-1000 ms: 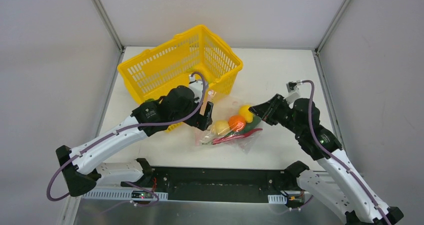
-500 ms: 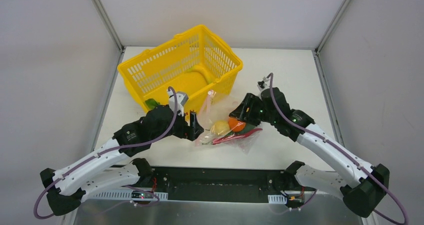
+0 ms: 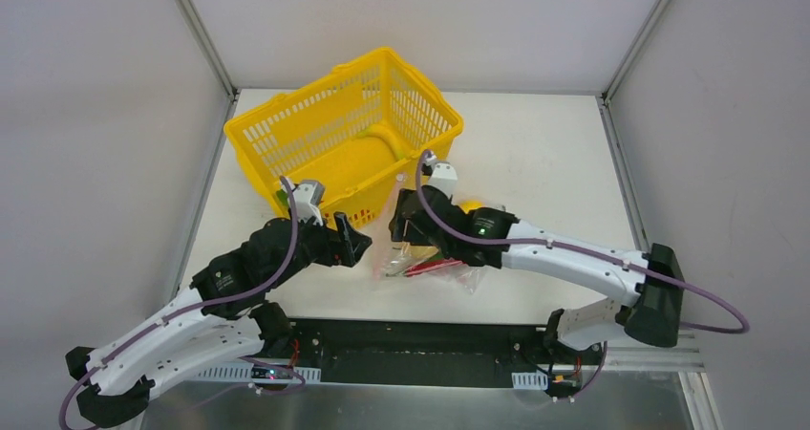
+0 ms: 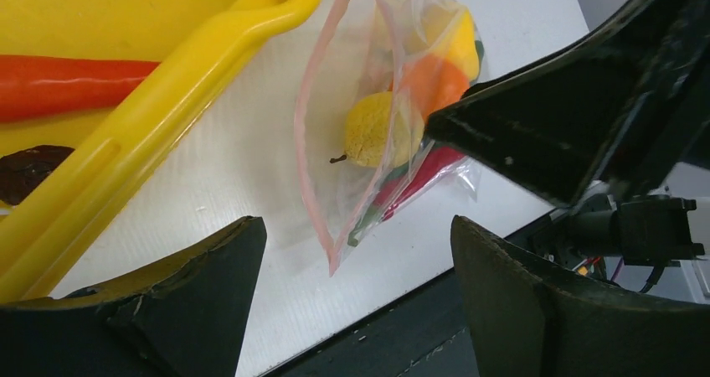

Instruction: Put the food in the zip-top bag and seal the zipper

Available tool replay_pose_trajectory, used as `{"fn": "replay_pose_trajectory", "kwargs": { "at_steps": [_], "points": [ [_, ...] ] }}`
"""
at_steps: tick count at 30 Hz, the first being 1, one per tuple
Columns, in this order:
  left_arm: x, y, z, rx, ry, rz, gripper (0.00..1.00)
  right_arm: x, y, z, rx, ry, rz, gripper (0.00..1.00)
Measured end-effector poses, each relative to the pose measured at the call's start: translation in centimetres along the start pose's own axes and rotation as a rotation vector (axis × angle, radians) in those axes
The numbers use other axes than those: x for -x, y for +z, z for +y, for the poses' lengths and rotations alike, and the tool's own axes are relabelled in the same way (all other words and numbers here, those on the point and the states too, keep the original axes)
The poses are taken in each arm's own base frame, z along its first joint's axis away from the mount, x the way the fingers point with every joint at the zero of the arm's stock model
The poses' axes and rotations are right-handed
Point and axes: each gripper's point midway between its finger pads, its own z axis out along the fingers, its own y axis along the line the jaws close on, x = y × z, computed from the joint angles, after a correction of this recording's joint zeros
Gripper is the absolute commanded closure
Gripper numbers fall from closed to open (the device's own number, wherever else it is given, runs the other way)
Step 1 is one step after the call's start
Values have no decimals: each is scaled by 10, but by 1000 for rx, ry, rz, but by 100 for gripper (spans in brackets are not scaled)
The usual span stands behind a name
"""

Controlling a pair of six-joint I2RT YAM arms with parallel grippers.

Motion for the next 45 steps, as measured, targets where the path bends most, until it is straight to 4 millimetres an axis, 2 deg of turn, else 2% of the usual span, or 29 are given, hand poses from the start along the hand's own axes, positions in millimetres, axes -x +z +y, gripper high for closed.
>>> {"fn": "replay_pose_trajectory", "kwargs": {
  "at_steps": [6, 9, 12, 15, 19, 23, 24, 29, 34, 39, 42, 45],
  "points": [
    [12, -7, -5, -14, 21, -20, 19, -8, 29, 12, -136, -100, -81, 41],
    [17, -10, -9, -26, 22, -30, 18, -8, 46, 9, -230, -151, -121, 43],
    [19, -13, -8, -32, 22, -39, 18, -9, 57, 3, -296, -188, -140, 50],
    [20, -20, -6, -36, 25, -50, 18, -9, 61, -3, -342, -210, -149, 58],
    [24, -29, -4, -45, 28, -71, 18, -7, 61, -8, -374, -222, -163, 73],
    [26, -32, -4, -48, 29, -78, 18, -6, 60, -11, -391, -223, -175, 97],
    [25, -32, -3, -46, 30, -76, 18, -5, 59, -12, -394, -226, -175, 100],
    [26, -33, -3, -37, 49, -63, 17, -5, 57, -14, -394, -221, -175, 100],
    [36, -36, -7, -24, 92, -48, 13, 2, 34, -21, -346, -190, -186, 100],
    [60, -37, -15, 10, 155, -55, 2, 26, -20, -30, -184, -81, -237, 100],
    [77, -35, -21, 33, 201, -60, 1, 49, -57, -34, -79, 14, -295, 100],
    [96, -31, -32, 45, 250, -51, 1, 65, -79, -39, -19, 78, -342, 100]
  ]
}}
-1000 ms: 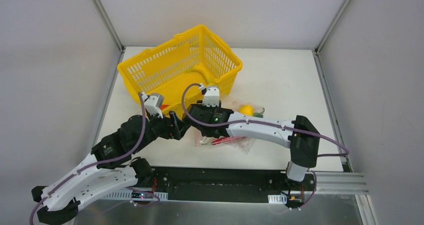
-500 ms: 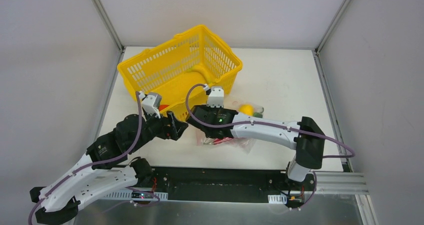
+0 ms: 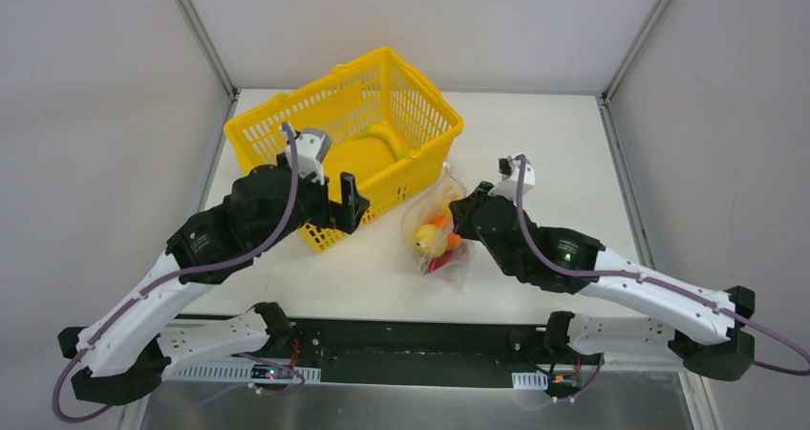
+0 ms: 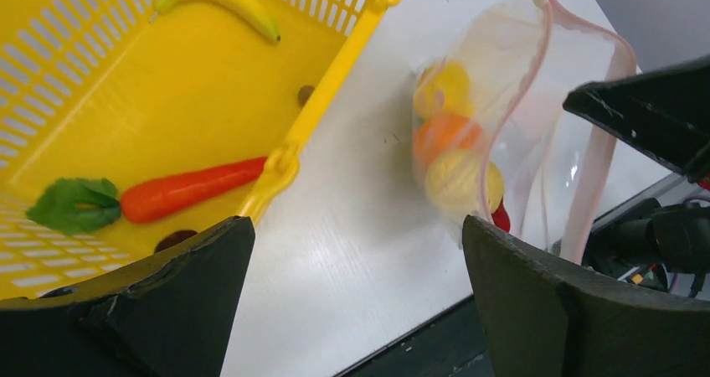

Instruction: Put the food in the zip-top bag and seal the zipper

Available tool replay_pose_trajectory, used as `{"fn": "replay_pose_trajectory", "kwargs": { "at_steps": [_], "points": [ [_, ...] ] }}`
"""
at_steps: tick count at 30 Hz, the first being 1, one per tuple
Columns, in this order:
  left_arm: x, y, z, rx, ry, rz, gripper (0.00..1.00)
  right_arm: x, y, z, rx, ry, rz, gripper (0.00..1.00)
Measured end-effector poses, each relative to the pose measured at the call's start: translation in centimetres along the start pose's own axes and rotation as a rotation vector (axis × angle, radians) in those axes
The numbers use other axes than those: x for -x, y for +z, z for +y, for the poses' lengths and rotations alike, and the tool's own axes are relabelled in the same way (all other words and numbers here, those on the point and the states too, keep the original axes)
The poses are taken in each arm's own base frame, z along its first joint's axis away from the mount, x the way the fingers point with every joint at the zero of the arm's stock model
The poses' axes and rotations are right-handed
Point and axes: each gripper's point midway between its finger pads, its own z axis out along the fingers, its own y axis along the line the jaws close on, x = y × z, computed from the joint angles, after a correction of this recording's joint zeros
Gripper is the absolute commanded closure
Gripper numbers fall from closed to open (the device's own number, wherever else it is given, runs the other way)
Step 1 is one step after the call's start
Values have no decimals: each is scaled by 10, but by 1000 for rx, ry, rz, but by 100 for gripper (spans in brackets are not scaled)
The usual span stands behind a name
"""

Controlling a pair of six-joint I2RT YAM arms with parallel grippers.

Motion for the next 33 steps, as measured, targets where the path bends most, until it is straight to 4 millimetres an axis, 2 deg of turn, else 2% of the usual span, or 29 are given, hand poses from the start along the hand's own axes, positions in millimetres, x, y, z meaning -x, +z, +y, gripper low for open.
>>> {"fn": "replay_pose_trajectory", "kwargs": {
  "at_steps": [4, 8, 10, 12, 16, 21, 25, 29, 33],
  "points": [
    [41, 14, -2, 40, 42, 8, 1, 9, -8, -9, 21, 37, -27, 100],
    [79, 41, 11, 125, 23, 10, 1, 9, -11, -20, 14, 43, -38, 100],
    [91, 60, 22, 181, -8, 11, 1, 12, -13, -25, 13, 50, -49, 100],
    [94, 79, 34, 237, -42, 19, 1, 17, -18, -31, 9, 58, -68, 100],
    [87, 121, 53, 331, -122, 62, 1, 34, -30, -45, -4, 81, -121, 100],
    [72, 188, 67, 413, -227, 128, 3, 52, -44, -64, -30, 105, -184, 100],
    [40, 237, 81, 486, -316, 186, 8, 59, -50, -74, -45, 107, -211, 100],
    [6, 279, 94, 550, -402, 244, 11, 56, -48, -78, -63, 88, -209, 100],
    [-26, 306, 108, 617, -499, 279, 13, 51, -45, -78, -74, 69, -199, 100]
  ]
}}
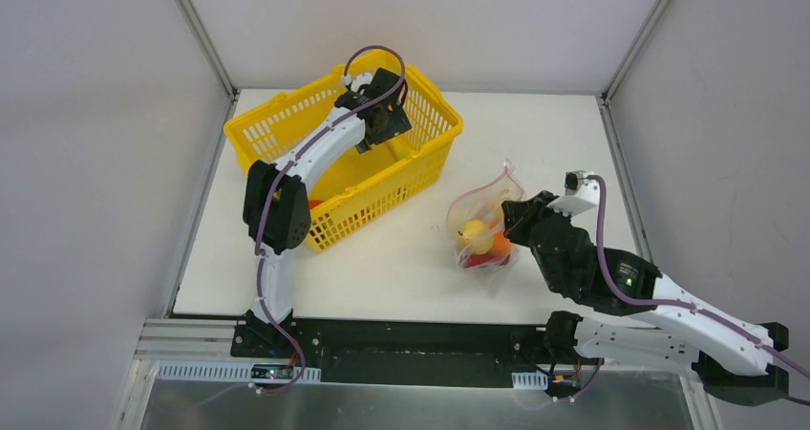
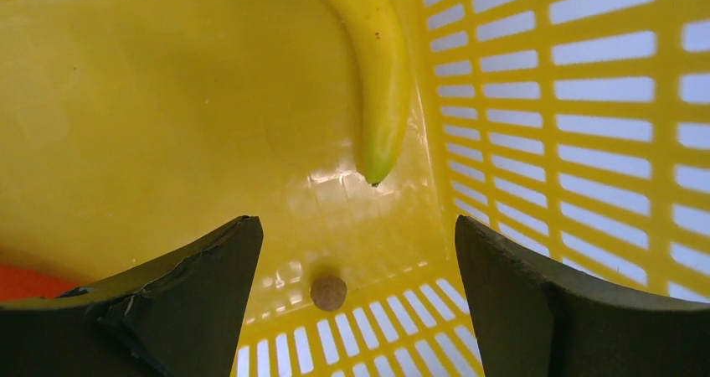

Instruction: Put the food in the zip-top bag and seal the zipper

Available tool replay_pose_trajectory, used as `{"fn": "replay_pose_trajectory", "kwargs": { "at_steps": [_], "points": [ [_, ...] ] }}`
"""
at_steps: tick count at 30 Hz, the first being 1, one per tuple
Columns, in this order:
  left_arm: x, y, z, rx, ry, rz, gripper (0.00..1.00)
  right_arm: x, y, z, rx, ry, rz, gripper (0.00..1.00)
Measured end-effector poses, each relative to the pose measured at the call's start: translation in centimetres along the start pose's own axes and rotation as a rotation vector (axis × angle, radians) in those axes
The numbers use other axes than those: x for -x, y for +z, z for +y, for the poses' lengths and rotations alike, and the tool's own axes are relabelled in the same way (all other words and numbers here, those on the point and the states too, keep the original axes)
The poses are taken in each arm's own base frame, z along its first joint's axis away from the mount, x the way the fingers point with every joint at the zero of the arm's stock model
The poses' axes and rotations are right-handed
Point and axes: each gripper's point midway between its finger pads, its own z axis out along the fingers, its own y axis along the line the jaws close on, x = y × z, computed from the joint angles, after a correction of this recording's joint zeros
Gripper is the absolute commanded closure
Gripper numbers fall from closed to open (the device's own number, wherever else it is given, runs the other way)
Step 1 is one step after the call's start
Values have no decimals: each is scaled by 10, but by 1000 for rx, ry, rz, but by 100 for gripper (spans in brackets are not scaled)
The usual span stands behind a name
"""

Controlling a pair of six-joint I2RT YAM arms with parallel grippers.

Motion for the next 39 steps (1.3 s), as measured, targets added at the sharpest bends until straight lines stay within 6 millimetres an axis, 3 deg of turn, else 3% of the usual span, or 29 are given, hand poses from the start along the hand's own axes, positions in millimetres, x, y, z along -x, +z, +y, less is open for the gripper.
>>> {"fn": "replay_pose_trajectory", "kwargs": {
  "at_steps": [6, 16, 21, 25, 28, 37, 39],
  "points": [
    [-19, 39, 3, 56, -125, 36, 15, -8, 2, 0, -3, -18, 18, 100],
    [-28, 87, -11, 95, -168, 42, 21, -10, 3, 1, 0, -21, 26, 100],
    [-33, 93, -1, 159, -168, 44, 34, -10, 3, 0, -1, -20, 25, 100],
    [-41, 97, 5, 188, -160, 64, 38, -10, 3, 0, -3, -20, 25, 100],
    [-43, 97, 7, 199, -155, 72, 48, -10, 4, 0, -4, -22, 26, 100],
    [-53, 105, 0, 160, -174, 48, 53, -16, 6, -1, -8, -27, 35, 100],
    [-53, 106, -3, 150, -176, 40, 46, -16, 6, -1, -6, -26, 38, 100]
  ]
}}
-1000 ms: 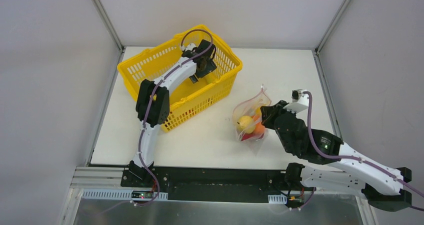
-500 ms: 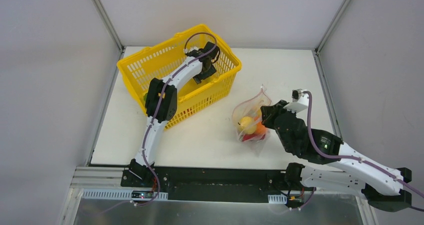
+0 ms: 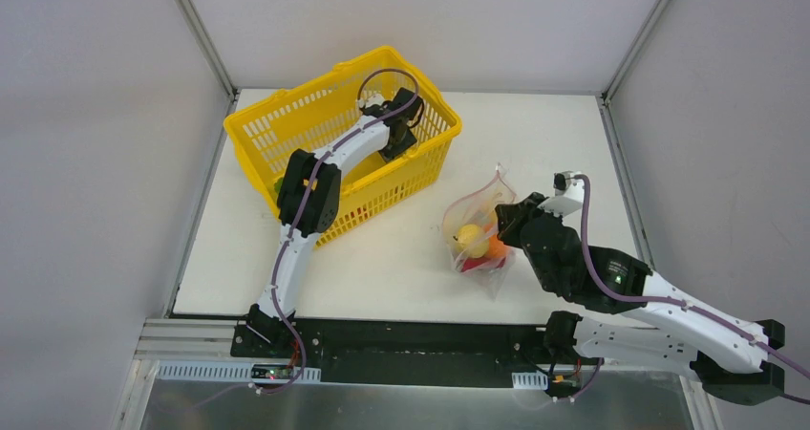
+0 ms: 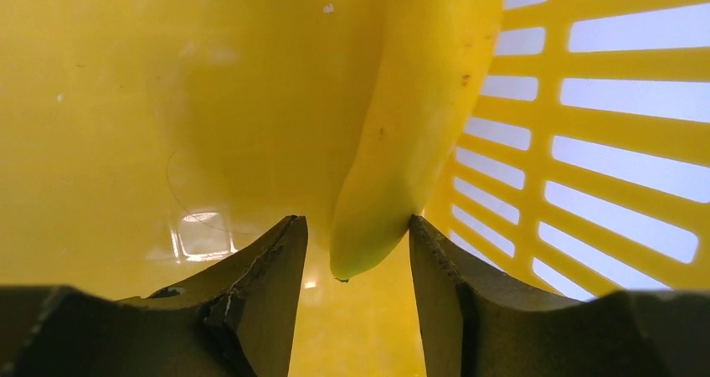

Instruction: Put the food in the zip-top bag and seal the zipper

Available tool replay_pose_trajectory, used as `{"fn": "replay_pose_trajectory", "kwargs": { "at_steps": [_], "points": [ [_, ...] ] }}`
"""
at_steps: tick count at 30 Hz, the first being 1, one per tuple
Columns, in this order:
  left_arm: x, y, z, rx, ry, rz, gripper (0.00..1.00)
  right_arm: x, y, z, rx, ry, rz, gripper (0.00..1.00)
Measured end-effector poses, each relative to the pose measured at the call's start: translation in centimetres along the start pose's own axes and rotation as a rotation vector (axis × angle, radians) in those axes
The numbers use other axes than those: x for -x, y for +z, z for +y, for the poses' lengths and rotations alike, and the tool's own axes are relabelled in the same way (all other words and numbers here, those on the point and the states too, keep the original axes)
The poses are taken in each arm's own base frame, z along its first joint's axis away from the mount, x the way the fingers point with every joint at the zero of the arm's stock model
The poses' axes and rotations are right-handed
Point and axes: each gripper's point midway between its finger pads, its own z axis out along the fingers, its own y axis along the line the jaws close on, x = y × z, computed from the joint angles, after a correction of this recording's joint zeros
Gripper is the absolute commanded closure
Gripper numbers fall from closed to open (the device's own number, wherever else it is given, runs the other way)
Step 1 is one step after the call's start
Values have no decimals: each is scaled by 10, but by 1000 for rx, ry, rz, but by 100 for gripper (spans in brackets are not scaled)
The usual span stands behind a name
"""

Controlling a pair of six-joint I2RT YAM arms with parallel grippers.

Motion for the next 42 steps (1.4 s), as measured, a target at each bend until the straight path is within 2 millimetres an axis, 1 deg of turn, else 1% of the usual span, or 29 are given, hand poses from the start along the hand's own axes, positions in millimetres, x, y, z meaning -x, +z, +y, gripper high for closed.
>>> {"fn": "replay_pose_trajectory", "kwargs": {
  "at_steps": [1, 2, 6, 8, 11, 16, 18, 19, 20, 23, 25, 29, 34, 40, 42],
  "points": [
    [-1, 0, 0, -3, 0, -1, 41, 0, 0, 0, 1, 0, 2, 100],
    [-1, 1, 0, -4, 0, -2, 40, -1, 0, 0, 1, 1, 3, 100],
    [-9, 8, 16, 37, 22, 1, 41, -2, 0, -1, 4, 3, 6, 100],
    [-8, 7, 16, 38, 21, -2, 45, -2, -1, -2, 5, 5, 7, 99],
    [-8, 8, 17, 40, 20, -2, 53, -2, -1, -3, 8, 9, 6, 99],
    [-9, 6, 26, 47, 33, -13, 71, -2, -2, -3, 9, 14, 7, 99],
    [-9, 5, 30, 53, 49, -21, 71, -2, -2, -3, 9, 18, 7, 99],
    [-8, 5, 31, 54, 61, -23, 69, -2, -1, -3, 8, 20, 8, 99],
    [-8, 4, 32, 54, 75, -25, 65, -3, -1, -3, 8, 21, 9, 99],
    [-4, 1, 34, 49, 126, -33, 43, -5, -1, -2, 8, 22, 16, 99],
    [-1, -3, 33, 40, 157, -40, 35, -6, 0, -1, 8, 20, 19, 98],
    [10, -15, 31, 17, 241, -55, 24, -8, 1, 0, 9, 16, 26, 98],
    [22, -28, 29, -11, 348, -77, 16, -9, 2, 1, 9, 17, 27, 98],
    [34, -31, 22, -62, 396, -62, 16, -12, 4, 3, 7, 18, 35, 98],
    [41, -30, 19, -82, 395, -53, 18, -13, 5, 4, 6, 15, 39, 98]
  ]
}}
